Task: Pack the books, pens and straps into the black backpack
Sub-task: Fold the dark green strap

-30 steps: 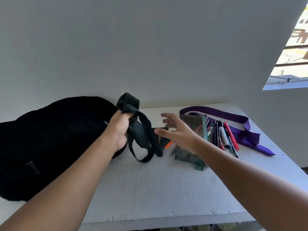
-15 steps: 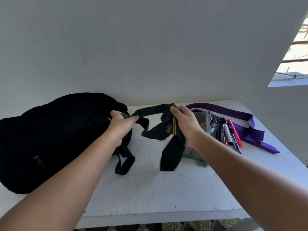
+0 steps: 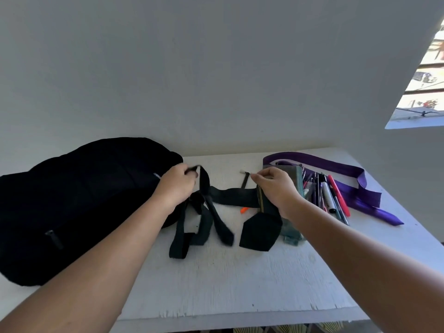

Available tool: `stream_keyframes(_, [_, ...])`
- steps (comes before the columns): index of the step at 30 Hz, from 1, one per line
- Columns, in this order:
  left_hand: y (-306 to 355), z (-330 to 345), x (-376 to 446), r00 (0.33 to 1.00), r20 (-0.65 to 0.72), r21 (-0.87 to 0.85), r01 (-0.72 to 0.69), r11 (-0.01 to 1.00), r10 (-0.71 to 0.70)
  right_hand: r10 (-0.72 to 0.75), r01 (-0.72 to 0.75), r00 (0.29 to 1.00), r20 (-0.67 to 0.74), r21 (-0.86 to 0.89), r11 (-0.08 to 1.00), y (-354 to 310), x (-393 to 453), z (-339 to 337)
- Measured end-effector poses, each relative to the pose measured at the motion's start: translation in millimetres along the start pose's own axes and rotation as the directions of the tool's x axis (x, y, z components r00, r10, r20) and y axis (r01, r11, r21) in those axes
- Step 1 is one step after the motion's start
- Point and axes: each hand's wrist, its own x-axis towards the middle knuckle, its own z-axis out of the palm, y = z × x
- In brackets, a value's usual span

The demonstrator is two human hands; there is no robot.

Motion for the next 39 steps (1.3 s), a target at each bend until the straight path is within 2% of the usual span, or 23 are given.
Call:
stream_keyframes(1, [-2, -1, -1, 0.998, 0.06, 0.219, -0.009, 0.976, -0.004, -0.017, 0.018, 1.0, 0.019, -0.055, 0.998, 2, 1, -1])
stream_keyframes(3, [-3, 2, -5, 0.985, 0.167, 0.594, -0.061, 0.802, -0.05, -0.045, 0.054, 0.997, 0.061, -0.163, 0.985, 5, 2, -3])
stream_keyframes(5, [2, 8, -13, 0.962, 0.27, 0.7, -0.173, 0.693, -0.033, -0.073, 0.089, 0.994, 0.079, -0.22, 0.971, 7, 2, -4])
stream_keyframes(7, [15, 15, -23, 0.914, 0.391, 0.658, -0.358, 0.662, 0.105, -0.104, 0.13, 0.988, 0.111, -0.262, 0.956, 9, -1, -4])
stream_keyframes(9, [26, 24, -31, 0.831, 0.512, 0.517, -0.501, 0.694, 0.218, -0.121, 0.158, 0.983, 0.136, -0.309, 0.938, 11, -4, -4])
stream_keyframes(11, [32, 35, -35, 0.785, 0.605, 0.456, -0.477, 0.752, 0.132, -0.156, 0.195, 0.98, 0.126, -0.406, 0.893, 14, -5, -4])
stream_keyframes(14, [27, 45, -36, 0.745, 0.661, 0.633, -0.484, 0.604, -0.095, -0.286, 0.284, 0.955, 0.08, -0.53, 0.799, 9, -10, -10])
stream_keyframes(16, [23, 46, -31, 0.746, 0.648, 0.668, -0.456, 0.589, -0.157, -0.415, 0.413, 0.901, 0.122, -0.531, 0.74, 3, -14, -14])
stream_keyframes(17, [22, 48, -30, 0.745, 0.647, 0.665, -0.446, 0.599, -0.163, -0.442, 0.477, 0.876, 0.195, -0.496, 0.726, 1, -16, -16])
stream_keyframes(20, [27, 48, -26, 0.743, 0.645, 0.657, -0.423, 0.624, -0.176, -0.315, 0.535, 0.815, 0.486, -0.424, 0.73, -4, -25, -11])
stream_keyframes(23, [30, 49, -24, 0.747, 0.644, 0.672, -0.453, 0.586, -0.163, -0.132, 0.527, 0.764, 0.632, -0.493, 0.692, 5, -28, -4])
stream_keyframes(25, [30, 52, -22, 0.748, 0.647, 0.681, -0.476, 0.556, -0.152, 0.03, 0.527, 0.703, 0.71, -0.548, 0.65, 12, -29, -5])
stream_keyframes(29, [32, 55, -19, 0.739, 0.655, 0.689, -0.498, 0.527, -0.157, 0.17, 0.491, 0.62, 0.766, -0.548, 0.677, 9, -27, -15])
stream_keyframes(31, [32, 56, -19, 0.736, 0.658, 0.691, -0.509, 0.513, -0.157, 0.199, 0.528, 0.588, 0.784, -0.559, 0.639, 9, -27, -17])
stream_keyframes(33, [30, 55, -19, 0.739, 0.658, 0.682, -0.506, 0.528, -0.142, 0.193, 0.555, 0.595, 0.78, -0.572, 0.603, 12, -29, -14])
stream_keyframes(36, [21, 53, -20, 0.75, 0.651, 0.657, -0.482, 0.579, -0.114, 0.142, 0.551, 0.631, 0.762, -0.57, 0.609, 17, -31, -10])
stream_keyframes(39, [11, 50, -24, 0.741, 0.666, 0.617, -0.487, 0.618, -0.081, 0.137, 0.571, 0.632, 0.762, -0.578, 0.583, 17, -32, -7])
